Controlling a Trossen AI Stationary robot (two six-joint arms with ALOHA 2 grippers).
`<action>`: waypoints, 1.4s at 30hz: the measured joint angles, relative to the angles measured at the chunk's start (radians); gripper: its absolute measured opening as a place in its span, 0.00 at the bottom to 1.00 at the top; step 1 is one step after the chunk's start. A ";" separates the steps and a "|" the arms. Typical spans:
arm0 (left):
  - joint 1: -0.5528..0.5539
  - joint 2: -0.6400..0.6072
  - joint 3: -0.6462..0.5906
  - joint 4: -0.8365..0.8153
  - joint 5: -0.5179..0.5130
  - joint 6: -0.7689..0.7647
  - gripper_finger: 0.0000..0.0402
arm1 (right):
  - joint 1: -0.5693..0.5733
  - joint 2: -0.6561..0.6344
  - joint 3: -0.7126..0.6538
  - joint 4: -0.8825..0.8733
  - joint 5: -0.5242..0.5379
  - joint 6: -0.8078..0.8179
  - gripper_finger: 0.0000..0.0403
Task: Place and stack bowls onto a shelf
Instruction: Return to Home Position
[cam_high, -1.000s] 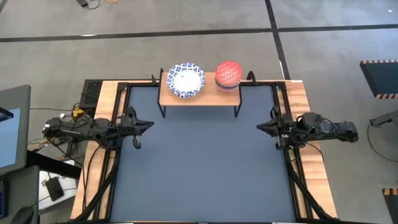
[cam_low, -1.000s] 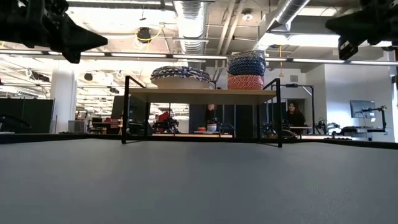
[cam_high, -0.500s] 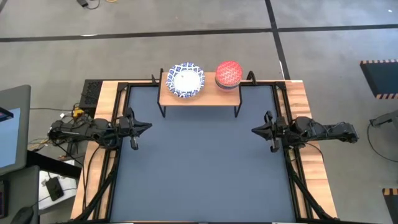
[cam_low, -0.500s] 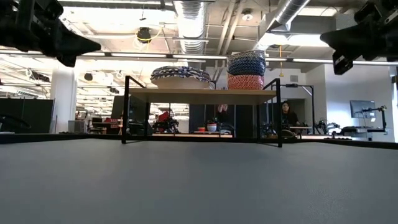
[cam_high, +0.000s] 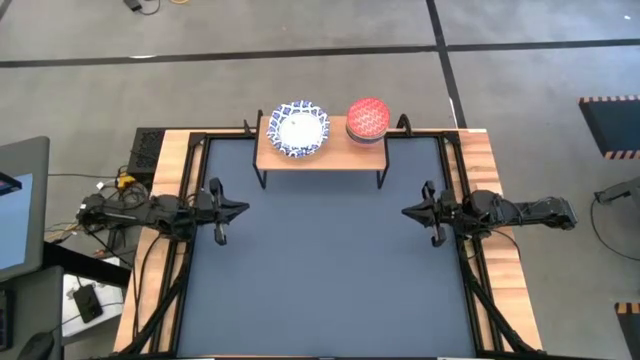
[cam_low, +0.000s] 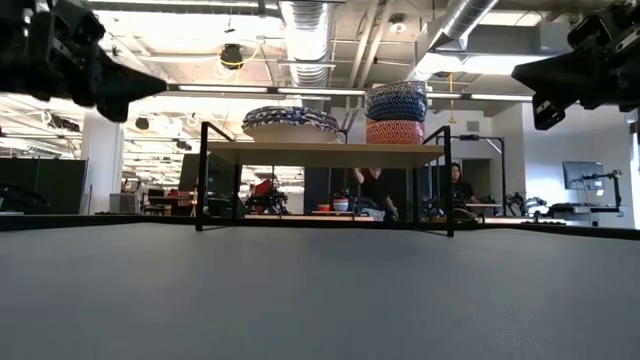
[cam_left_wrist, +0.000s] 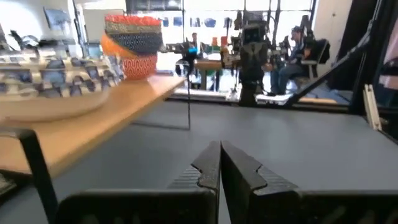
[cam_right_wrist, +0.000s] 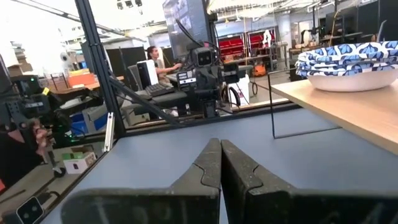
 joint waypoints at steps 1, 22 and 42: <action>0.000 0.002 -0.009 0.009 0.002 -0.019 0.00 | 0.000 0.000 0.000 -0.001 0.000 0.000 0.05; 0.003 0.011 -0.008 -0.016 0.045 -0.023 0.00 | 0.009 0.000 -0.002 0.002 -0.003 -0.003 0.06; 0.003 0.029 -0.008 -0.020 0.086 -0.097 0.00 | 0.049 0.000 -0.002 -0.062 -0.005 0.061 0.08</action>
